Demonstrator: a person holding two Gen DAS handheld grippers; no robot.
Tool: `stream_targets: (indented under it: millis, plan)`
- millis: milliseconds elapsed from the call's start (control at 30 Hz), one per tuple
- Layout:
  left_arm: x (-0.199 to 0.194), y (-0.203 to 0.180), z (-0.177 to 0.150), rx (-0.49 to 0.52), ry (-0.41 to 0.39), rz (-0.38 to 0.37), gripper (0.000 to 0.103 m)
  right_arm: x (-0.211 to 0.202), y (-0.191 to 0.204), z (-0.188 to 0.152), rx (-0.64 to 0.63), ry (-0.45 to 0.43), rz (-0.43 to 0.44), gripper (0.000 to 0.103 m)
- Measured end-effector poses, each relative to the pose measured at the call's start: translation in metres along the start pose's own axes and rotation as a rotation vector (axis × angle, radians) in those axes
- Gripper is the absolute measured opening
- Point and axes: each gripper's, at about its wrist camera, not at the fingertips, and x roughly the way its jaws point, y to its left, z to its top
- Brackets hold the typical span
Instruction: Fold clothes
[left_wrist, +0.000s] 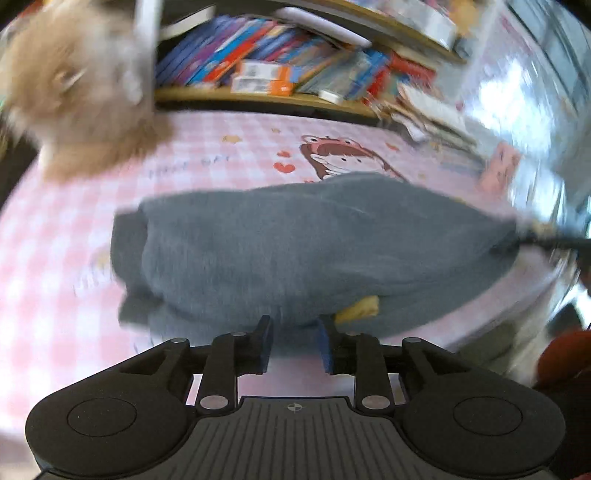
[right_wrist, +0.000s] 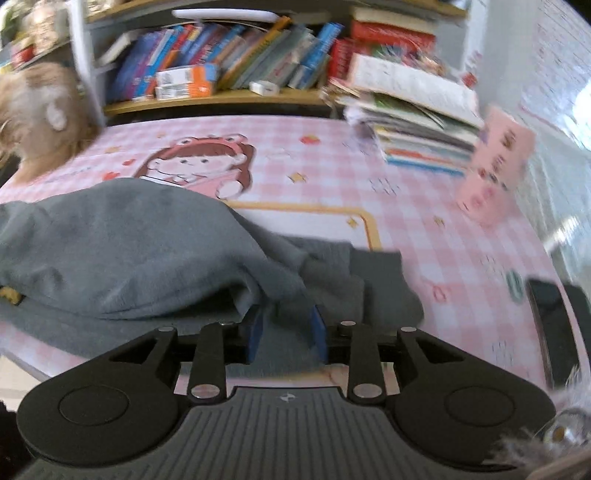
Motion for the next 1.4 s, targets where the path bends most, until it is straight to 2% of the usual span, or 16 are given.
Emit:
stream_targets:
  millis: [67,167,300,367,433,533,600,700,767,800,900,933,1100,1233,1400]
  plan:
    - [-0.001,0.015,-0.006,-0.168,0.0,-0.056,0.028,-0.001,-0.004,-0.003,0.074,0.021,0.0,0.037]
    - [0.003,0.037,-0.015,-0.426,-0.013,-0.116,0.03,-0.009,-0.009,-0.01,0.247,0.049,0.057,0.044]
    - [0.004,0.055,-0.018,-0.649,-0.065,-0.133,0.032,-0.015,-0.02,-0.011,0.54,0.036,0.175,0.053]
    - [0.002,0.064,-0.017,-0.722,-0.102,-0.116,0.034,-0.015,-0.029,-0.009,0.704,0.015,0.237,0.058]
    - [0.001,0.068,-0.016,-0.753,-0.134,-0.083,0.038,-0.014,-0.037,-0.007,0.868,-0.007,0.299,0.061]
    - [0.007,0.072,-0.01,-0.778,-0.144,-0.018,0.041,0.005,-0.06,-0.003,1.093,-0.009,0.303,0.062]
    - [0.012,0.072,-0.009,-0.791,-0.14,0.017,0.043,0.023,-0.072,-0.002,1.211,0.06,0.236,0.06]
    - [0.017,0.074,-0.01,-0.825,-0.144,0.048,0.043,0.04,-0.082,-0.002,1.293,0.125,0.204,0.049]
    - [0.017,0.075,-0.012,-0.852,-0.156,0.068,0.043,0.047,-0.086,0.003,1.279,0.164,0.152,0.023]
    - [0.016,0.076,-0.013,-0.864,-0.163,0.078,0.043,0.05,-0.087,0.006,1.266,0.186,0.128,0.019]
    - [0.014,0.073,-0.011,-0.873,-0.176,0.103,0.043,0.022,-0.085,0.045,1.064,0.075,0.111,0.013]
    - [0.012,0.072,-0.01,-0.868,-0.181,0.118,0.043,0.003,-0.08,0.061,0.959,-0.015,0.123,0.005]
    - [0.006,0.068,-0.01,-0.883,-0.219,0.15,0.043,-0.031,-0.084,0.061,0.775,-0.138,0.07,0.005]
    - [0.007,0.067,-0.012,-0.902,-0.221,0.168,0.043,0.037,-0.098,0.021,0.773,0.142,-0.029,0.005]
    - [0.005,0.061,-0.006,-0.886,-0.232,0.205,0.043,0.043,-0.103,0.017,0.715,0.113,-0.021,0.013]
